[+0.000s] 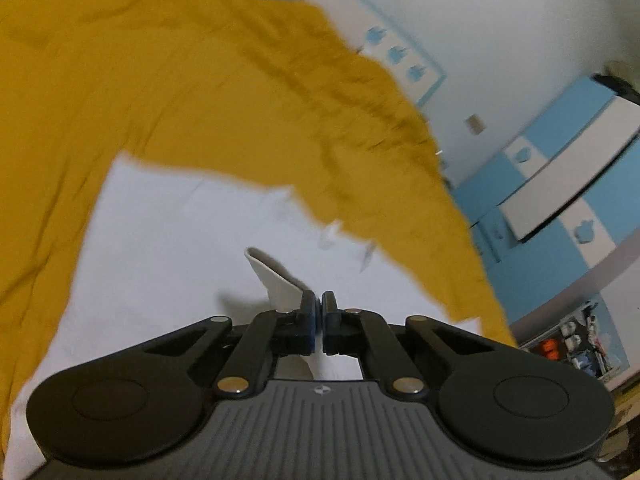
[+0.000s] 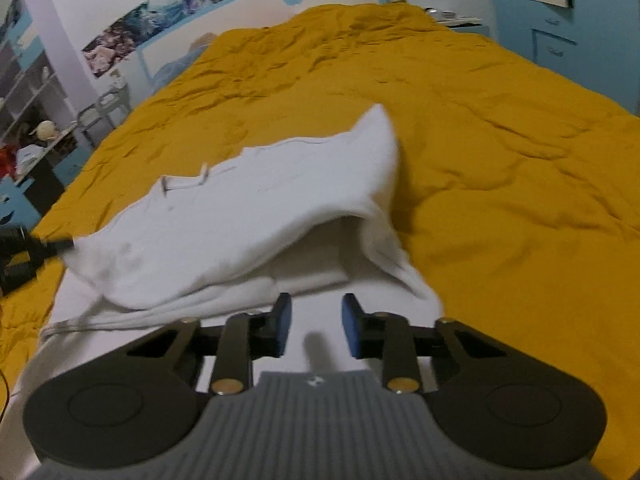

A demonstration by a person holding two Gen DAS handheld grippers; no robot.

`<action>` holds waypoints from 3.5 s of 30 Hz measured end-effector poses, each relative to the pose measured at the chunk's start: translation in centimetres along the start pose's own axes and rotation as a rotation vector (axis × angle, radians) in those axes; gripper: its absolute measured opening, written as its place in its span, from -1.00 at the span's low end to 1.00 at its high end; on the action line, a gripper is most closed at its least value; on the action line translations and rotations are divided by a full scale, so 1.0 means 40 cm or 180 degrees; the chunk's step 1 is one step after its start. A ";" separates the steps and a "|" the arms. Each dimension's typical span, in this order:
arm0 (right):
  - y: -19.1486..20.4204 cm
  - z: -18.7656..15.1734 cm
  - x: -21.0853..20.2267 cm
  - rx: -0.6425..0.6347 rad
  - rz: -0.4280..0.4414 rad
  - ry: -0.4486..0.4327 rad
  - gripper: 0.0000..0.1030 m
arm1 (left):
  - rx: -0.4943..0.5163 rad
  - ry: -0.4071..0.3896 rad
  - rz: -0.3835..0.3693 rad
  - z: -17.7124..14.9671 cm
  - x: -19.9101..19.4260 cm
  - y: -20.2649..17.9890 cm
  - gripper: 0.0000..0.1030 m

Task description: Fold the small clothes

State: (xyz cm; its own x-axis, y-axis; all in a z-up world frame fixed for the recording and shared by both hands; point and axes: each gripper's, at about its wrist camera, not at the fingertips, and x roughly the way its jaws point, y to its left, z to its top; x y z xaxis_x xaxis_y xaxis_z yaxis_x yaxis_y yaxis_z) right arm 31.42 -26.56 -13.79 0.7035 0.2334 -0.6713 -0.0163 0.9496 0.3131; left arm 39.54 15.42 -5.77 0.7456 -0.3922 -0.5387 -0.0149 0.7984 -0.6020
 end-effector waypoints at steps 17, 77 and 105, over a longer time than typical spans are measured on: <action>-0.083 0.037 0.107 0.0343 -0.0511 -0.0075 -1.00 | 0.0253 -0.0012 0.0972 0.027 -0.088 0.076 -1.00; -0.049 0.027 0.017 -0.0252 -0.0552 0.0270 -0.49 | 0.0328 0.0269 0.1324 -0.042 0.101 0.196 -0.89; -0.112 0.134 0.213 0.0051 -0.0449 0.0508 -0.62 | 0.0680 0.0413 0.1464 -0.073 0.100 0.203 -0.67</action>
State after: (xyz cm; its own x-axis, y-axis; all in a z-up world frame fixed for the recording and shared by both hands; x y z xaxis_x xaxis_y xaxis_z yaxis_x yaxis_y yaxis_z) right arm 41.29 -29.94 -17.30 0.5764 0.1297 -0.8068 0.0868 0.9720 0.2183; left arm 40.45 19.02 -14.52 0.6051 -0.0216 -0.7959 -0.1751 0.9715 -0.1595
